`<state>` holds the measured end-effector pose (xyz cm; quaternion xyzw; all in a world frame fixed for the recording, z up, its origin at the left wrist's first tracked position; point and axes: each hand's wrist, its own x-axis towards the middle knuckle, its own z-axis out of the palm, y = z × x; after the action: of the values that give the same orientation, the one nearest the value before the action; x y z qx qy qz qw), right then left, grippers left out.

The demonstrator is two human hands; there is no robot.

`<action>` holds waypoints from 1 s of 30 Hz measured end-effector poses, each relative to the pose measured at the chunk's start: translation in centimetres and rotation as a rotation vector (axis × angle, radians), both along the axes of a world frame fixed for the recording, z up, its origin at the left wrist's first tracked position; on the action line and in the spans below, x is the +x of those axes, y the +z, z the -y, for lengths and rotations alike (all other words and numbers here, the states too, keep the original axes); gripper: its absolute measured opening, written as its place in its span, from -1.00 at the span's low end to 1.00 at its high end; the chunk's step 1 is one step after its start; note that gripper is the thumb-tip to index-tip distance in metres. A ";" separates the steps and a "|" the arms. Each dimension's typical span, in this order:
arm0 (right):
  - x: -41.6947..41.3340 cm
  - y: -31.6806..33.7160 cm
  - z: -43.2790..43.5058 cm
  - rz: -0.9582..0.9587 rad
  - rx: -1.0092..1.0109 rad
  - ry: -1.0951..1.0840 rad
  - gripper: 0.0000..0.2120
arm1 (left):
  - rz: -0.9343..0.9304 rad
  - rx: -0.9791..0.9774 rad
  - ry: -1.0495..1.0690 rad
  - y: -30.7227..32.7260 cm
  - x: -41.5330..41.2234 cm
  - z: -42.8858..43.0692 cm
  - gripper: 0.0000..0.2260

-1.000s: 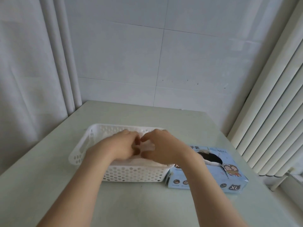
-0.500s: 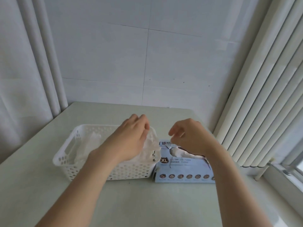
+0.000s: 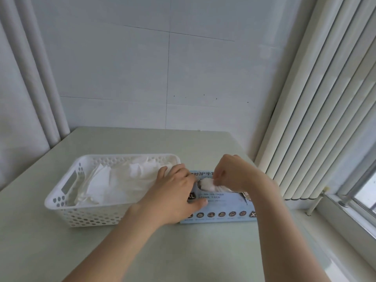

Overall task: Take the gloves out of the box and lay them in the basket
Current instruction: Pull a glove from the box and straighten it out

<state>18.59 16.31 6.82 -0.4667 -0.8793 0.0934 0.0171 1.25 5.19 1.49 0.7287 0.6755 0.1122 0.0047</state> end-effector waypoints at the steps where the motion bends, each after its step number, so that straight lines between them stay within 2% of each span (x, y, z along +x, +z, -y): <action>1: 0.0 0.2 -0.1 0.000 0.003 0.005 -0.44 | -0.004 -0.016 0.003 0.0 0.0 0.0 -0.37; 2: 0.0 0.3 -0.2 -0.006 0.011 0.010 -0.43 | -0.010 -0.029 0.004 -0.1 0.0 0.0 -0.35; 6: -0.1 0.4 -1.0 -0.073 0.102 -0.004 -0.61 | -0.029 -0.050 0.010 -0.2 0.0 -0.1 -0.35; 8: -0.2 0.6 -0.8 -0.112 0.157 -0.009 -0.59 | -0.026 -0.052 0.014 -0.2 0.0 -0.1 -0.36; 11: -0.4 1.1 -0.2 -0.195 0.215 -0.004 -0.73 | -0.033 -0.056 0.016 -0.2 -0.1 -0.1 -0.38; 20: -0.9 1.4 -0.3 -0.435 0.301 -0.018 -0.76 | 0.011 -0.046 0.000 0.2 -0.2 -0.1 -0.44; 26: -1.3 2.6 0.8 -0.876 0.281 -0.046 -0.75 | 0.214 0.025 -0.035 1.0 -0.9 -0.2 -0.63; 30: -1.7 3.1 1.4 -1.219 0.062 -0.112 -0.73 | 0.304 0.124 0.003 2.0 -0.7 0.3 -0.64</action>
<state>16.91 14.87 9.96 -0.3739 -0.6879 0.3168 0.5354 0.57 4.85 3.47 0.7013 0.6600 0.2624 0.0617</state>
